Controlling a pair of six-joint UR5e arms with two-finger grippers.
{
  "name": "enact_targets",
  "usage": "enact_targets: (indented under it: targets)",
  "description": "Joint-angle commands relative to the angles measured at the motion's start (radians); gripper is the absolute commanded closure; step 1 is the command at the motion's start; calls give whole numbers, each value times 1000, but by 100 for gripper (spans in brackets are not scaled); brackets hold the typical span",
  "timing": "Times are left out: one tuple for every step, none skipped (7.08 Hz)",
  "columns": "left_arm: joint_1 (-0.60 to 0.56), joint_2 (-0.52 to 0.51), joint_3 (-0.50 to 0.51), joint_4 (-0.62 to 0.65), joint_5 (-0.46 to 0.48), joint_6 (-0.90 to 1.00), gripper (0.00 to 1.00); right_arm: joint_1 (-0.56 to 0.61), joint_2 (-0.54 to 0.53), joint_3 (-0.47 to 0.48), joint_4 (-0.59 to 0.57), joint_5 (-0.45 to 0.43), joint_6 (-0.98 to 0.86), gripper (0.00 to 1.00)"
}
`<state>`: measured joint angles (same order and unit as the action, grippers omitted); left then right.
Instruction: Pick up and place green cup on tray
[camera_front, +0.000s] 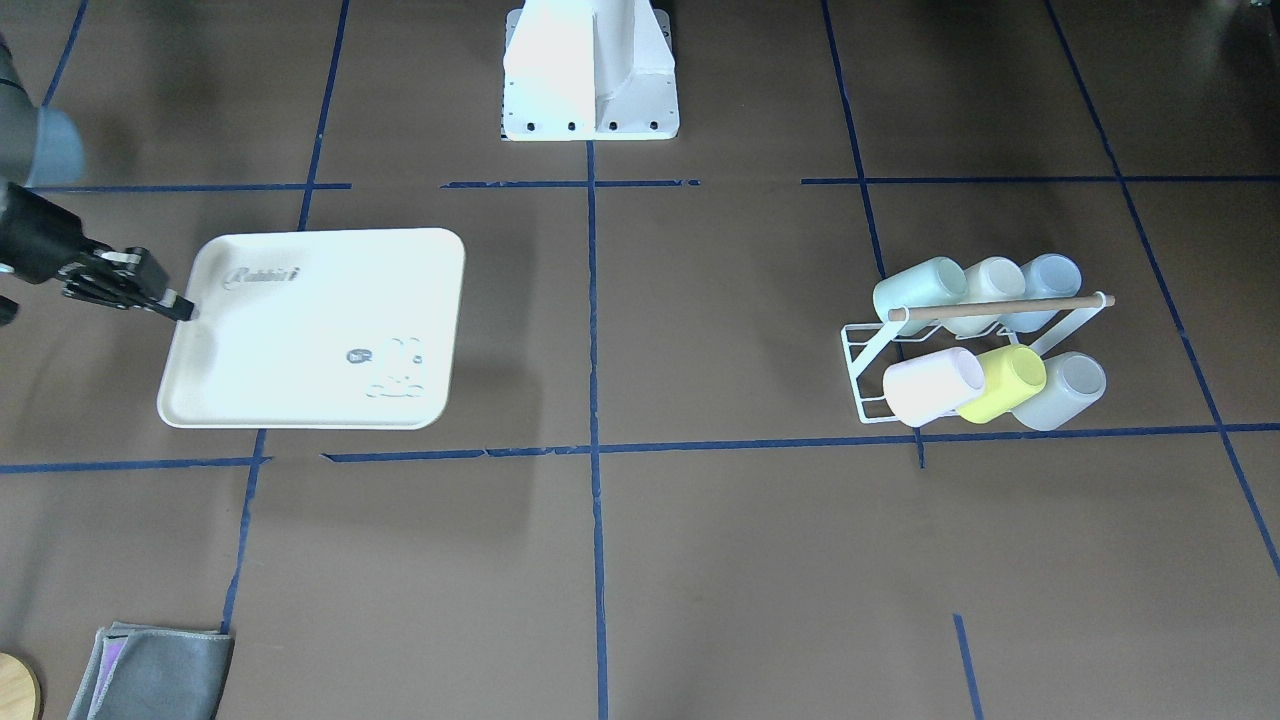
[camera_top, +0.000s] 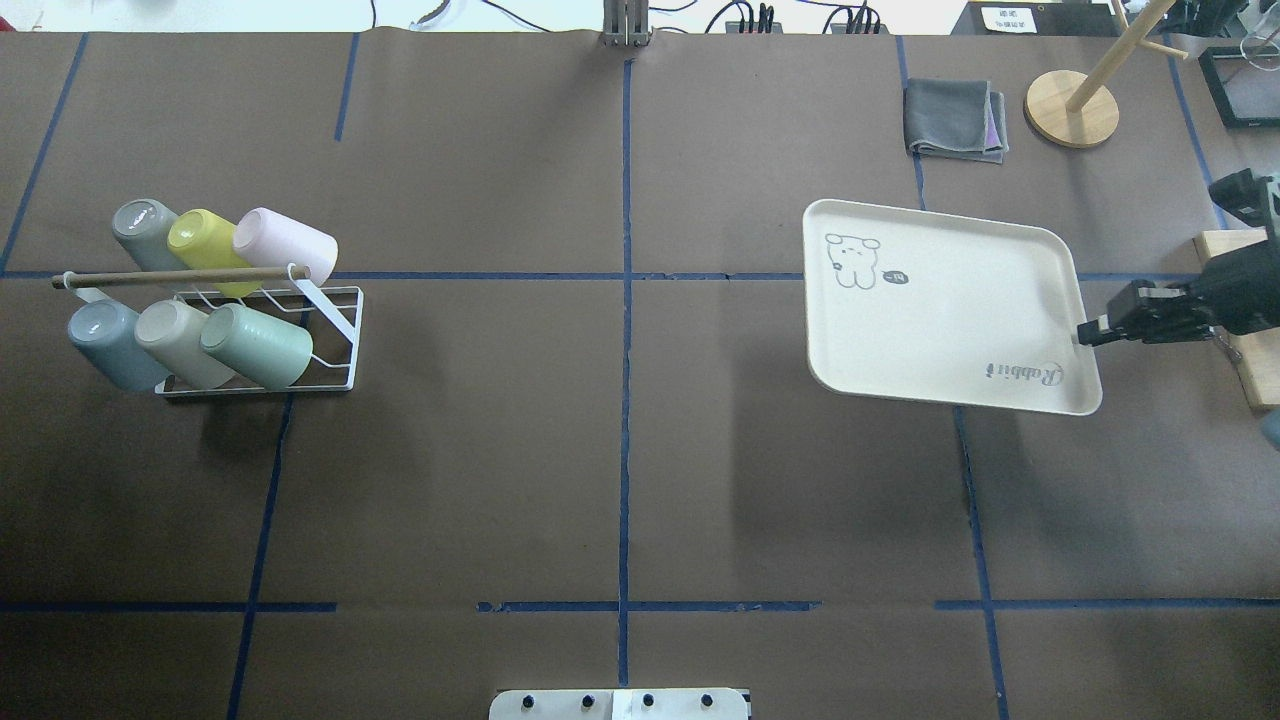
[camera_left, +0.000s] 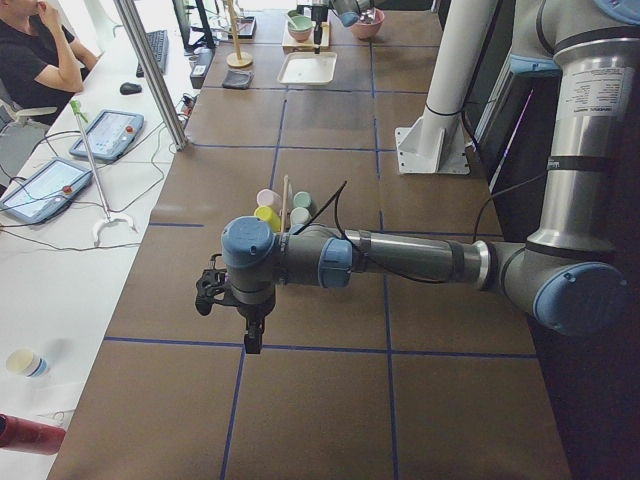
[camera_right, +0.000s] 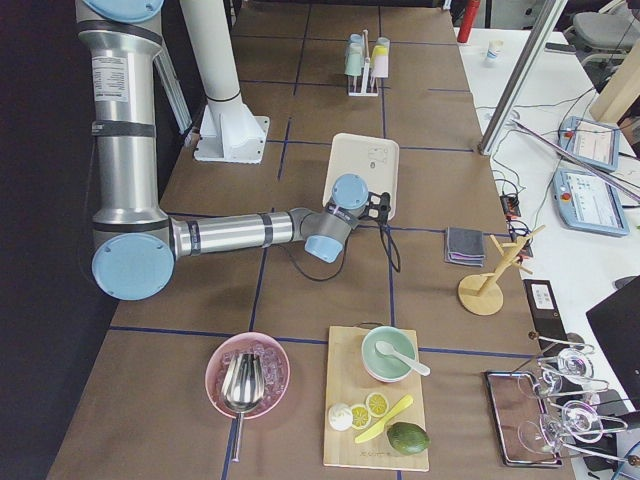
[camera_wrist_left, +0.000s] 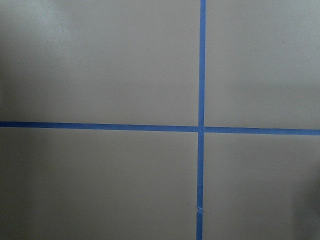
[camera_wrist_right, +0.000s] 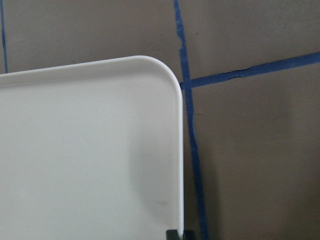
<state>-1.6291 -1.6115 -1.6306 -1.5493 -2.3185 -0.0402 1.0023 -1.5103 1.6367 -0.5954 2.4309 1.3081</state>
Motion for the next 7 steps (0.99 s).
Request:
enact_targets:
  targets:
    - [0, -4, 0, 0, -1, -1, 0, -106, 82, 126, -242, -119, 54, 100]
    - [0, -5, 0, 0, 1, -1, 0, -167, 134, 159, -320, -198, 54, 100]
    - [0, -7, 0, 0, 1, -1, 0, -253, 194, 157, -340, -287, 56, 100]
    - [0, -8, 0, 2, -1, -1, 0, -324, 256, 155, -400, -370, 56, 100]
    - [0, -8, 1, 2, 1, -1, 0, -346, 293, 158, -462, -380, 54, 100]
    - [0, -10, 2, 2, 1, -1, 0, -362, 289, 160, -465, -384, 50, 100]
    - [0, -8, 5, 0, 1, -1, 0, -378, 277, 158, -466, -386, 48, 100]
